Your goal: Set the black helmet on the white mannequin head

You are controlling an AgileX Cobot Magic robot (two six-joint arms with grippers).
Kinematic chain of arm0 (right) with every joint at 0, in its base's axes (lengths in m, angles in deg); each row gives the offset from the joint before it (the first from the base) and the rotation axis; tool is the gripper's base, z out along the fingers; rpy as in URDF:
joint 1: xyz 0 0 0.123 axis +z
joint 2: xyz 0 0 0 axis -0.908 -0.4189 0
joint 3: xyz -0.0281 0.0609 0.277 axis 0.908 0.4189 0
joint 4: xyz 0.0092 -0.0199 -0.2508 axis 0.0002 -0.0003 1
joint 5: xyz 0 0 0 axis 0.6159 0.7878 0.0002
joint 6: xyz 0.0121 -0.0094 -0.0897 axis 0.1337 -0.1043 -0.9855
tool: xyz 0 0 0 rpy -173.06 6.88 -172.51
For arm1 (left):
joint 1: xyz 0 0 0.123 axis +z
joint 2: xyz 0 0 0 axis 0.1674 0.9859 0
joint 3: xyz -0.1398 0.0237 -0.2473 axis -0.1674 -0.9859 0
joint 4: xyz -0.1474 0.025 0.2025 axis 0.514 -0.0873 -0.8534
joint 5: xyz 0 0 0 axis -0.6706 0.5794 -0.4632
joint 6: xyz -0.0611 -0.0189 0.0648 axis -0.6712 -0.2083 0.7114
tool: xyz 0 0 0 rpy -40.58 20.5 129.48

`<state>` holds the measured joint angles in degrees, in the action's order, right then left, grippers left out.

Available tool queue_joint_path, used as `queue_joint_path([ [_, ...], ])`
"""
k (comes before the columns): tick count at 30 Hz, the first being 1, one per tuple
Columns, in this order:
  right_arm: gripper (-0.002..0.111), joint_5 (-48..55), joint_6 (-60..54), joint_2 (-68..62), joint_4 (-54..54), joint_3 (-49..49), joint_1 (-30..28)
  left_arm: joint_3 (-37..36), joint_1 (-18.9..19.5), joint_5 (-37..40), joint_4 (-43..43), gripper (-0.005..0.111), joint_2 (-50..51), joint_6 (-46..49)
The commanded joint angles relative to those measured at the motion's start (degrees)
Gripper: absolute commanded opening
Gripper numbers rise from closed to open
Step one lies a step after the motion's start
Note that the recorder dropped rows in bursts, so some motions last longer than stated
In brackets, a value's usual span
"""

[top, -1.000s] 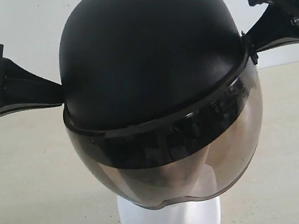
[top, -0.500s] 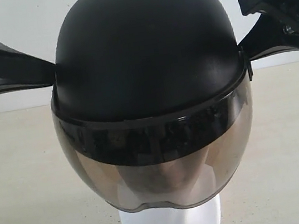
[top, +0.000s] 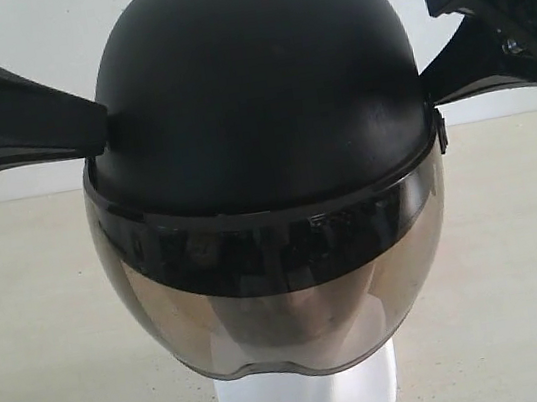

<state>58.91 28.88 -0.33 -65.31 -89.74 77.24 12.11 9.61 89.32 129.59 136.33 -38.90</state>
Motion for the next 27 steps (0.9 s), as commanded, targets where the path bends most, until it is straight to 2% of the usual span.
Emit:
queue_joint_path([
  [1, 0.000, 0.2, -0.3, 0.3, -2.0, 0.1, 0.6, 0.3, -0.7, 0.9, 1.2, 0.004, -1.7, -0.4],
  [27, 0.000, 2.4, -0.3, 6.5, 0.5, -0.1, 0.6, 0.0, -0.5, 0.9, -8.8, 0.004, -6.9, -4.2],
])
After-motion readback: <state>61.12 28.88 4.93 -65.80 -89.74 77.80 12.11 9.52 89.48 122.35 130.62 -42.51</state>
